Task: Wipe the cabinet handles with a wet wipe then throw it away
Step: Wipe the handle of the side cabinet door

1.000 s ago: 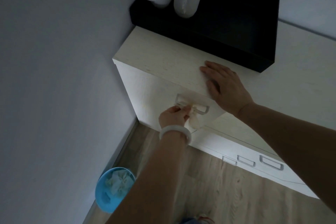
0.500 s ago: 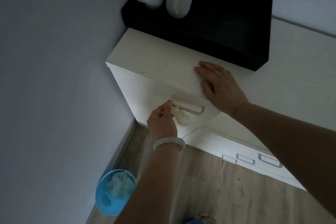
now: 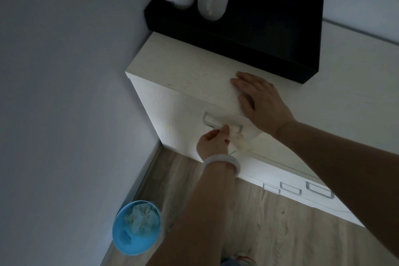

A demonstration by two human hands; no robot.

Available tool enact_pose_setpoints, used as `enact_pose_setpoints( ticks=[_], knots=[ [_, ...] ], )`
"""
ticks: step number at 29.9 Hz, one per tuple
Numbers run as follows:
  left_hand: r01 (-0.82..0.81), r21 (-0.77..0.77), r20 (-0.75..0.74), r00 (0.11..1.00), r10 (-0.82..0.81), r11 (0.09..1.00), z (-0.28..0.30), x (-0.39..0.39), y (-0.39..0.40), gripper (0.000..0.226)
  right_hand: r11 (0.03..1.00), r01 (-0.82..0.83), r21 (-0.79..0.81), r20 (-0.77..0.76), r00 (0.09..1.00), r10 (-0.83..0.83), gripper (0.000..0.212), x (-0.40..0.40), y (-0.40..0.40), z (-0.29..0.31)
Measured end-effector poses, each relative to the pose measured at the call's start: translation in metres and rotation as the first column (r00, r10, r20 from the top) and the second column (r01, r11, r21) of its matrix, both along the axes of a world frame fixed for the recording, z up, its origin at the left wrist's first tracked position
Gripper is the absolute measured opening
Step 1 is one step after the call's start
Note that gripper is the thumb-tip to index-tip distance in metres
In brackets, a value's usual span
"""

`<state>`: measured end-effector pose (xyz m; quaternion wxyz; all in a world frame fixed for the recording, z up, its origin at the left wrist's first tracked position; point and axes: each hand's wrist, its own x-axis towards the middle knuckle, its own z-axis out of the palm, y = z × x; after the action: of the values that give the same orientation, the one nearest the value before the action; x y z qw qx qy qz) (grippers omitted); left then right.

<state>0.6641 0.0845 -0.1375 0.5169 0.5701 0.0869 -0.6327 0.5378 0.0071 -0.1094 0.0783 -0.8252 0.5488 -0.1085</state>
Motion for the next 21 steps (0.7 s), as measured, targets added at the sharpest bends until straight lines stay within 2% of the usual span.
enact_pose_setpoints(
  ticks=[3,5,11,15,18,21],
  knots=[
    [-0.013,-0.007,0.129,0.992,0.013,1.0,-0.007,0.01,-0.005,0.013,1.0,-0.006,-0.004,0.001,1.0,0.006,0.049,0.0,0.0,0.0],
    [0.043,0.012,0.176,0.983,-0.044,0.999,-0.007,0.003,-0.002,0.014,1.0,-0.006,-0.012,0.006,1.0,0.006,0.048,-0.001,0.0,0.0],
    [0.22,-0.002,0.196,0.957,-0.215,0.976,-0.013,0.005,0.0,0.02,1.0,-0.001,-0.024,-0.007,1.0,0.0,0.047,-0.001,-0.001,-0.002],
    [0.102,-0.026,0.342,0.936,-0.086,0.994,-0.01,0.041,-0.012,0.018,1.0,-0.009,-0.024,-0.009,1.0,0.009,0.047,-0.001,-0.002,-0.001],
    [0.064,-0.03,0.317,0.947,-0.051,0.998,-0.005,0.039,-0.014,0.018,1.0,-0.005,-0.026,-0.012,1.0,0.005,0.047,0.0,-0.001,-0.001],
    [0.171,0.015,0.271,0.948,-0.168,0.985,-0.002,0.014,-0.006,0.024,1.0,-0.001,-0.025,-0.014,1.0,0.001,0.048,0.0,-0.001,0.0]
  ],
)
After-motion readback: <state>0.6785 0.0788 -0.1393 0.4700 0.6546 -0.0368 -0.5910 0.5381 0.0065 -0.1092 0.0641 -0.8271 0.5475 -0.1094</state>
